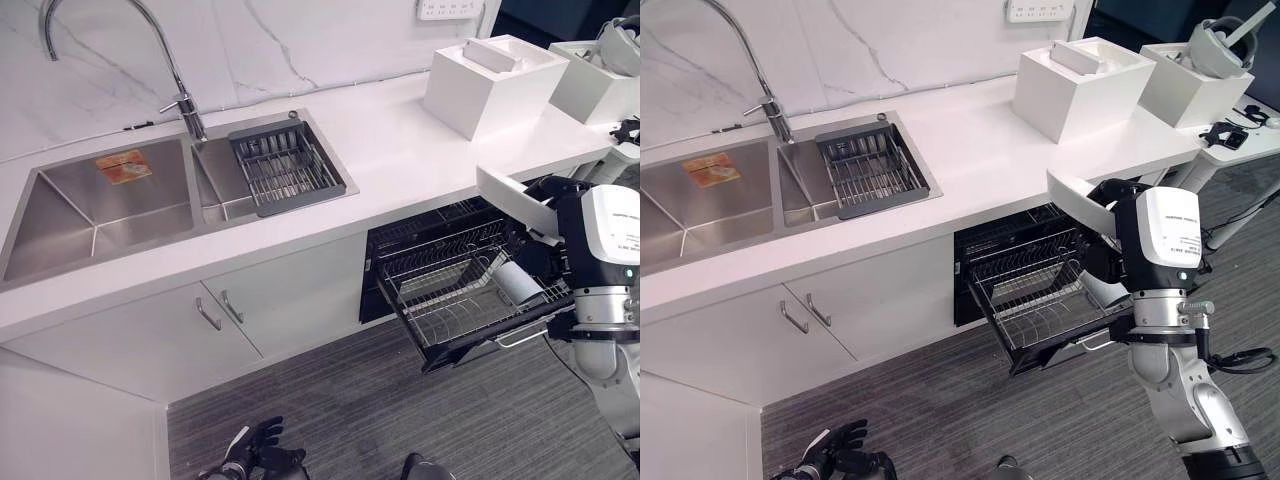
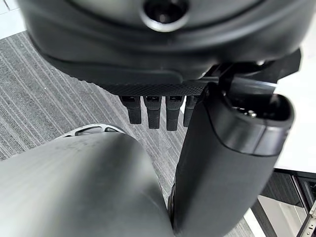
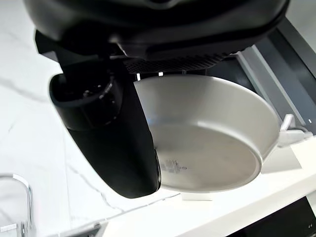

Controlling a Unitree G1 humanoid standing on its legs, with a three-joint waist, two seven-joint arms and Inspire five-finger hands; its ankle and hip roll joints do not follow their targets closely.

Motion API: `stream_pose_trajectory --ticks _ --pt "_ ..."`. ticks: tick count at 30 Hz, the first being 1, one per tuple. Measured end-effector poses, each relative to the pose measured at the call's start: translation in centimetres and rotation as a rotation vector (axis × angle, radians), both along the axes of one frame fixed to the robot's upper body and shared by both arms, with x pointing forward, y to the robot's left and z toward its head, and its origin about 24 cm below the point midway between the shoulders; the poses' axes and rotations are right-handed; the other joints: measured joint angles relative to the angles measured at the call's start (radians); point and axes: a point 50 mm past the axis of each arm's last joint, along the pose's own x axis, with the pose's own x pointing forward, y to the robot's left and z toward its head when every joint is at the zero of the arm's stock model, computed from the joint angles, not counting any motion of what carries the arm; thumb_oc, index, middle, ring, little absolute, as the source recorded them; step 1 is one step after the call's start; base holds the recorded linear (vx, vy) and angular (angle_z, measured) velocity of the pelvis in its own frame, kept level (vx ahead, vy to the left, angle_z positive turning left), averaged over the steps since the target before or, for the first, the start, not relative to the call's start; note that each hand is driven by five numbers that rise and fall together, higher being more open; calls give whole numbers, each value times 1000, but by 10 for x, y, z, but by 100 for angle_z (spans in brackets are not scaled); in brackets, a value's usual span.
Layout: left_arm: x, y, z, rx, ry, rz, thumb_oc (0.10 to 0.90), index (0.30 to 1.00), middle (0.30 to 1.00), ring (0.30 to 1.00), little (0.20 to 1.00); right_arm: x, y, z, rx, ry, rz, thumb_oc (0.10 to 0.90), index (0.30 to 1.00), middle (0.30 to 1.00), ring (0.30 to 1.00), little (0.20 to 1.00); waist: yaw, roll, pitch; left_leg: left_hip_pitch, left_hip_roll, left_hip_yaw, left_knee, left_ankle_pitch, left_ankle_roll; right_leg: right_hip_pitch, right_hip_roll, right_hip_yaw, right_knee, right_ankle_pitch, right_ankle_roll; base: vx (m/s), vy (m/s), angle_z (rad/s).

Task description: Place the dishes in the dishwasher.

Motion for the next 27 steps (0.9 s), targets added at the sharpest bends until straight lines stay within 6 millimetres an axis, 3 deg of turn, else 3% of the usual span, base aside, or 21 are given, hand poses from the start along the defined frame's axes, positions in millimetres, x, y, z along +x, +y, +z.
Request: stream_pose_trajectory --ticks 5,10,13,19,24,27 --pt "0 0 -1 0 1 -4 800 900 900 900 900 9 -14 -20 -144 132 -48 400 300 300 300 300 8 4 -16 -17 1 -19 15 -1 0 0 -1 -12 0 -1 1 -20 -9 6" --pt "0 1 0 0 -1 -5 800 900 900 900 900 13 -11 -37 -212 237 -6 400 300 300 300 300 13 8 -25 -33 0 -34 22 7 2 -6 -3 -25 15 0 -1 -65 -10 9" --pt "1 1 0 -10 0 -11 800 900 900 900 900 14 -14 -62 -256 339 -10 400 300 300 300 300 32 10 -29 -34 -1 -47 20 4 8 -3 -2 -30 16 -7 -6 -10 -11 8" --pt "1 1 0 -10 2 -18 800 900 900 900 900 13 -19 -90 -242 445 -38 400 300 300 300 300 38 17 -36 -32 -1 -55 16 14 0 2 -1 -38 19 -7 -4 3 -4 3" --pt "0 5 1 2 3 -20 800 900 900 900 900 22 -18 -97 -200 462 -70 400 300 300 300 300 42 18 -37 -30 -1 -56 14 16 0 12 -3 -47 16 -7 -4 47 -13 3" --pt "-1 5 1 3 1 -22 800 900 900 900 900 25 -25 -105 -176 491 -128 400 300 300 300 300 67 21 -43 -13 -2 -58 3 9 6 34 -2 -52 8 -13 0 75 -40 4"
